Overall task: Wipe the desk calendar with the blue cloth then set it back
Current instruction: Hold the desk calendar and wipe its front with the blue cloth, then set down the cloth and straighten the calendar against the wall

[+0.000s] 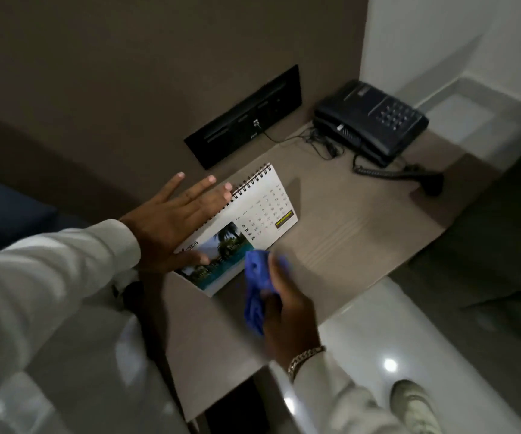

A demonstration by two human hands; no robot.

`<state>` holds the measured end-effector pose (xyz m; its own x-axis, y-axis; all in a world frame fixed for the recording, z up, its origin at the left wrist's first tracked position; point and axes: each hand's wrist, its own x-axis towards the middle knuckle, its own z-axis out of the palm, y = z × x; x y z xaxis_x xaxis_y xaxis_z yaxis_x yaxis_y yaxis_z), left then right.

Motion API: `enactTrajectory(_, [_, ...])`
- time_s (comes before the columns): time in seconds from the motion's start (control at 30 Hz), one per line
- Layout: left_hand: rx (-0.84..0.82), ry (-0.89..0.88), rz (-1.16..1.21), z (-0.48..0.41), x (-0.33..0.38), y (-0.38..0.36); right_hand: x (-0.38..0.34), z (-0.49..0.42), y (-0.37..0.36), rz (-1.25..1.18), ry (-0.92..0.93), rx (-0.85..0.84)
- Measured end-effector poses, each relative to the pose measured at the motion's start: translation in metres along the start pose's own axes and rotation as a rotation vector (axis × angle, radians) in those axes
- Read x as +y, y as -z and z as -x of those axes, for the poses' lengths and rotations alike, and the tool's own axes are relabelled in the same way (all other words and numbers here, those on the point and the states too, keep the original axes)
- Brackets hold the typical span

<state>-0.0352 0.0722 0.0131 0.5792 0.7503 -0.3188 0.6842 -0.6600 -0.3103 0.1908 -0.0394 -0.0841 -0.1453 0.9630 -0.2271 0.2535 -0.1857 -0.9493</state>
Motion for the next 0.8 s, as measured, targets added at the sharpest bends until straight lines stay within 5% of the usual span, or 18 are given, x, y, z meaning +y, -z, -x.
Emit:
enactTrajectory(0.13, [0.000,0.130,0.024,0.009,0.013,0.007,-0.006,-0.045,0.079,0.452,0.138,0.016])
enactTrajectory(0.27, [0.244,0.440,0.298,0.023,0.048,-0.006,0.000,-0.111,0.122,1.003,0.155,-0.161])
enactTrajectory(0.37, [0.456,0.789,0.609,0.031,0.081,-0.026,0.023,-0.131,0.139,1.202,0.088,-0.278])
enactTrajectory(0.43, [0.601,1.007,0.763,0.037,0.106,-0.037,0.026,-0.129,0.144,1.127,0.067,-0.196])
enactTrajectory(0.5, [0.705,1.246,0.982,0.038,0.127,-0.044,0.015,-0.126,0.139,0.881,0.232,-0.025])
enactTrajectory(0.6, [0.935,1.537,1.596,0.028,0.135,-0.038,-0.032,-0.138,0.112,0.330,0.277,-0.100])
enactTrajectory(0.67, [1.104,1.599,1.968,0.017,0.127,-0.029,-0.059,-0.153,0.087,0.165,0.151,-0.244])
enactTrajectory(0.8, [1.167,1.571,2.171,-0.002,0.106,-0.016,-0.088,-0.176,0.058,0.124,0.041,-0.281])
